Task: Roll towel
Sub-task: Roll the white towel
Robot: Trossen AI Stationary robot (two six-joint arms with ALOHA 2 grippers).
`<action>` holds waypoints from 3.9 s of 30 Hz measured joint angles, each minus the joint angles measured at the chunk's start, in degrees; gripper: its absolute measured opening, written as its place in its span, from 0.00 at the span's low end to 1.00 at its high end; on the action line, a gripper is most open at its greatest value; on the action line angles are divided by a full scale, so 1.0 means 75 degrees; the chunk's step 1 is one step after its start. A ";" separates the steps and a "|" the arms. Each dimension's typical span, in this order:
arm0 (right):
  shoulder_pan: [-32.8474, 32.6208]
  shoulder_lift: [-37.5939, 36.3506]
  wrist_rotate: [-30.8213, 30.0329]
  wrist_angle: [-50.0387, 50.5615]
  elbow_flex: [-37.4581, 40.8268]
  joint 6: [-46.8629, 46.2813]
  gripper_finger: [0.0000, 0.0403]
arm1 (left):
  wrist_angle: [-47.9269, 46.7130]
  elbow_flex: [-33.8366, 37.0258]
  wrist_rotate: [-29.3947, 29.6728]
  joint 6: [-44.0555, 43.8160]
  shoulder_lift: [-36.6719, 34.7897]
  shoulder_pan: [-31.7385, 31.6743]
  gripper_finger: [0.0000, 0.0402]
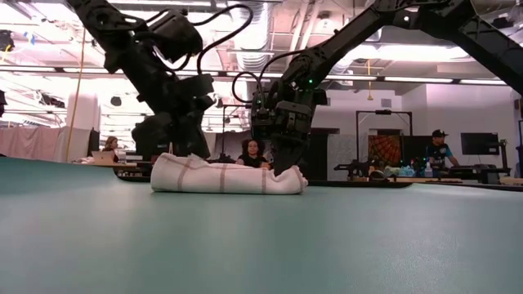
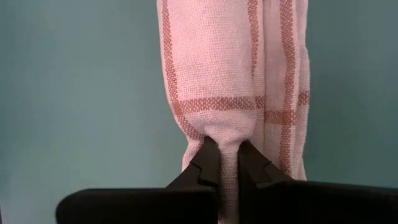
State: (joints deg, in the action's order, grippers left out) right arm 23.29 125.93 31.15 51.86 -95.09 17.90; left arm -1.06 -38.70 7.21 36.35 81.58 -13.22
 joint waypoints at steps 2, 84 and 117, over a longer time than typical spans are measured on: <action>0.0000 0.0000 -0.0005 0.0000 0.0000 -0.0001 0.07 | -0.0033 0.0000 -0.0166 -0.0060 0.0000 -0.0110 0.00; -0.0902 -0.3243 -0.2152 -1.1197 0.6118 -0.1528 0.04 | 0.2195 0.0691 -0.2128 -0.1766 0.1390 -0.2030 0.00; -0.0214 -0.1900 -0.2752 -1.0616 0.6067 -0.2430 0.03 | 0.2130 0.0694 -0.2548 -0.3312 0.0403 -0.1749 0.00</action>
State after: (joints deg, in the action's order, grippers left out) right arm 21.68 111.68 10.51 -27.76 -49.58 -0.33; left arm 14.91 -33.50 -11.90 11.51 84.60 -26.34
